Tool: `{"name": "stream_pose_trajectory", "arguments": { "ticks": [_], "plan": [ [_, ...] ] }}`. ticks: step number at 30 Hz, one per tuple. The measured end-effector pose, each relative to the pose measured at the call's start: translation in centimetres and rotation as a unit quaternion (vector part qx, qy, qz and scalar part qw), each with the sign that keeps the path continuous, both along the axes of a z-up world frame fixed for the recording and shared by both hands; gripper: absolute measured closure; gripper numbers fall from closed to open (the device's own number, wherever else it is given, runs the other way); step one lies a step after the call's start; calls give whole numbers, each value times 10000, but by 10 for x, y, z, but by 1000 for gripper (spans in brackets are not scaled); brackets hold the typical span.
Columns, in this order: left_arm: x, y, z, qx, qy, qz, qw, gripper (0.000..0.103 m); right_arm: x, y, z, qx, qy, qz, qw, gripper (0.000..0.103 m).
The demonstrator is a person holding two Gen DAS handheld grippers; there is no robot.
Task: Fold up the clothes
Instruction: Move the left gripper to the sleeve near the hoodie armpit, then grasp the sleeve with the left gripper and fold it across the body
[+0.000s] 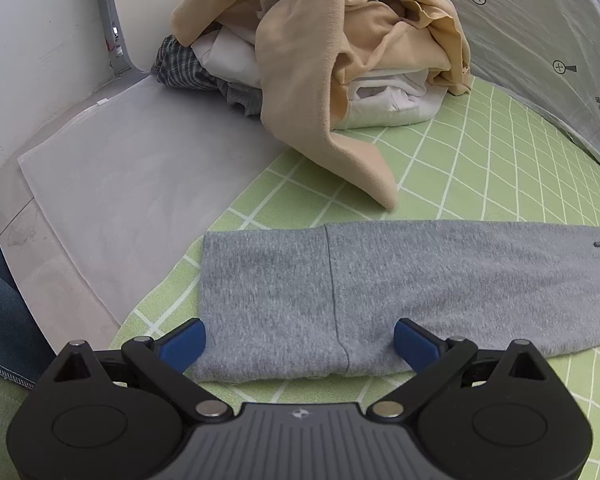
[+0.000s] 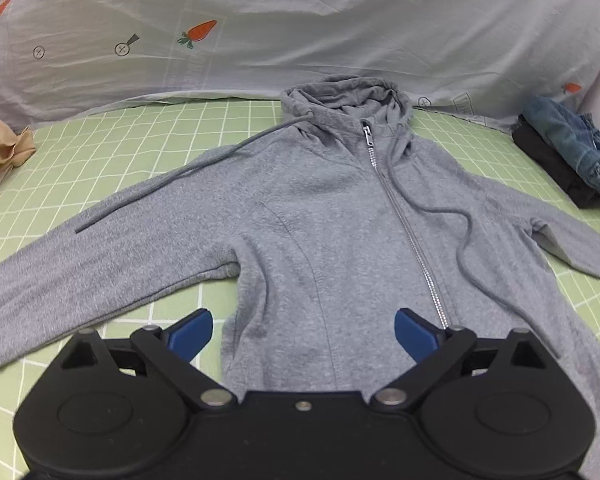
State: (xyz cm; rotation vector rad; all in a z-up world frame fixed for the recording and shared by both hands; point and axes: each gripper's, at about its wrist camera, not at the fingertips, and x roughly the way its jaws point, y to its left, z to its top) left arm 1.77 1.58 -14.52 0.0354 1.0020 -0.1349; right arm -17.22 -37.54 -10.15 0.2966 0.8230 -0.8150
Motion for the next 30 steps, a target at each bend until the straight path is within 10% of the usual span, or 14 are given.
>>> {"name": "stream_pose_trajectory", "arguments": {
  "ticks": [5, 12, 21, 30],
  "plan": [
    [-3, -10, 1, 223, -172, -13, 9996, 19, -14, -14, -14, 288, 198, -479, 9982, 2],
    [-5, -43, 8, 286, -251, -244, 9990, 81, -30, -18, -10, 301, -61, -626, 9976, 2],
    [-18, -120, 41, -713, -243, -879, 9933, 94, -59, -29, -5, 415, -226, -614, 9970, 2],
    [-66, -256, 61, -1334, -172, -2546, 9576, 85, -86, -58, 4, 382, -322, -695, 9963, 2]
  ]
}}
